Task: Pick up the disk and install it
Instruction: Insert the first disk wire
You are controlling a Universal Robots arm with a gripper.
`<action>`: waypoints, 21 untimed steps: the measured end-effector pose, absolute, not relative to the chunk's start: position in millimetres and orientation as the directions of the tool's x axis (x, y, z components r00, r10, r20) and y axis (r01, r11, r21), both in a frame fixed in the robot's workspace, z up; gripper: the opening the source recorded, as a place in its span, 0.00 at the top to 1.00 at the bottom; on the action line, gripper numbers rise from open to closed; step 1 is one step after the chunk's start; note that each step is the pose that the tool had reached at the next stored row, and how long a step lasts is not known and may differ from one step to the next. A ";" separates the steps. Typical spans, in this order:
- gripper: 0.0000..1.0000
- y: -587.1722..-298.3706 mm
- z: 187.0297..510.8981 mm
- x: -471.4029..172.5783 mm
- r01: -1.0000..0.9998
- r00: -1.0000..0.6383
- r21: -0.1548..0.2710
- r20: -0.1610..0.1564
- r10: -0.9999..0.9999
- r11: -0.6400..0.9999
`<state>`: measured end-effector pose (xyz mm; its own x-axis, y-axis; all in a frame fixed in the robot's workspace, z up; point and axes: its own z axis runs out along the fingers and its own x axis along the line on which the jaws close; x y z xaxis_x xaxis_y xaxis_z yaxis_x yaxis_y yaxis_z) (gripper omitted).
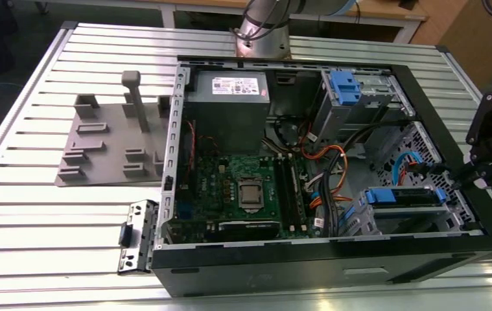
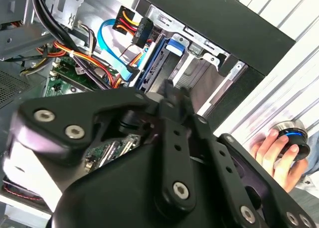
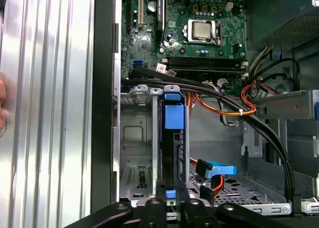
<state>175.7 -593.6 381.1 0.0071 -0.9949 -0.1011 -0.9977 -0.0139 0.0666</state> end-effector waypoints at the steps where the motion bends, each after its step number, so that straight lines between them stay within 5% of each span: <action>1: 0.77 -593.6 381.1 175.7 -0.998 0.007 0.067 -0.101 -0.995 -0.014; 4: 0.65 -593.6 381.1 175.7 -0.998 0.007 0.067 -0.101 -0.995 -0.014; 21: 0.65 -593.4 378.7 178.0 -0.998 0.007 0.067 -0.101 -0.995 -0.014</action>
<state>178.0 -593.4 378.7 0.0074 -0.9948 -0.1012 -0.9977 -0.0142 0.0666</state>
